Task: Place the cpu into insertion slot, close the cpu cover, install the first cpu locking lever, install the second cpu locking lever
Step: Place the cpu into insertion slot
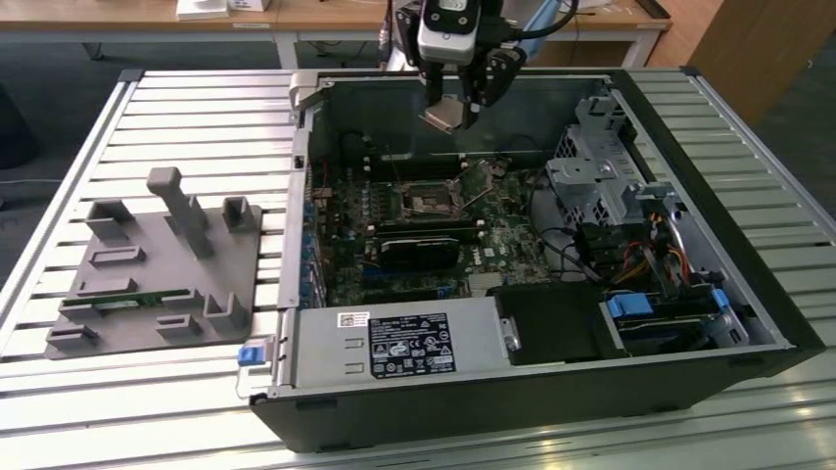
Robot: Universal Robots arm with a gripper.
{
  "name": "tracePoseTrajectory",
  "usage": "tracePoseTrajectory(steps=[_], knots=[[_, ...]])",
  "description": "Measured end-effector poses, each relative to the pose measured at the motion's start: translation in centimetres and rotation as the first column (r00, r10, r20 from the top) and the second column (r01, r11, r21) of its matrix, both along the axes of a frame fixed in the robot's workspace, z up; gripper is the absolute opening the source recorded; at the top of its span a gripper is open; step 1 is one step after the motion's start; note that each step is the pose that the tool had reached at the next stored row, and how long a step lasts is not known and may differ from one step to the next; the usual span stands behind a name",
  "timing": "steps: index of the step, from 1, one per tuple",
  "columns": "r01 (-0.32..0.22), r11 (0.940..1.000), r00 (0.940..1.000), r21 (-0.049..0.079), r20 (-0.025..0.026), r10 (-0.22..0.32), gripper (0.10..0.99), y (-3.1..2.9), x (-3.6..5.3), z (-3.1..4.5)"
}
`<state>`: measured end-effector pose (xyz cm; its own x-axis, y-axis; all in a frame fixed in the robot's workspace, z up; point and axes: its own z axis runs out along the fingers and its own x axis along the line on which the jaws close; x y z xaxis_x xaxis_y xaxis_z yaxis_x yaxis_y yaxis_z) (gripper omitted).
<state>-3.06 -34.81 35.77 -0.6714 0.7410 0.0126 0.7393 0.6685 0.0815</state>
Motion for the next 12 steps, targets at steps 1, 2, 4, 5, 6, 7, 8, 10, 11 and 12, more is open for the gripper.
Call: tracePoseTrajectory(steps=[1,2,4,5,6,7,8,10,11,12], knots=[[0.004,1.0000,1.0000,-0.001,0.0000,-0.004,0.537,0.00,0.00,-0.02],[0.009,1.0000,1.0000,-0.001,0.0000,-0.009,0.537,0.00,0.00,-0.03],[0.022,0.9998,0.9998,-0.002,-0.0001,-0.022,0.537,0.00,0.00,-0.06],[0.028,0.9996,0.9996,-0.002,0.0000,-0.028,0.537,0.00,0.00,-0.07],[0.032,0.9995,0.9995,-0.002,-0.0001,-0.032,0.537,0.00,0.00,-0.07],[0.035,0.9994,0.9994,-0.002,-0.0001,-0.035,0.537,0.00,0.00,-0.08],[0.038,0.9993,0.9993,-0.002,0.0000,-0.038,0.537,0.00,0.00,-0.09],[0.042,0.9991,0.9991,-0.002,-0.0001,-0.042,0.537,0.00,0.00,-0.11],[0.046,0.9990,0.9990,-0.002,-0.0001,-0.046,0.537,0.00,0.00,-0.13],[0.049,0.9988,0.9988,-0.002,-0.0001,-0.049,0.537,0.00,0.00,-0.14]])
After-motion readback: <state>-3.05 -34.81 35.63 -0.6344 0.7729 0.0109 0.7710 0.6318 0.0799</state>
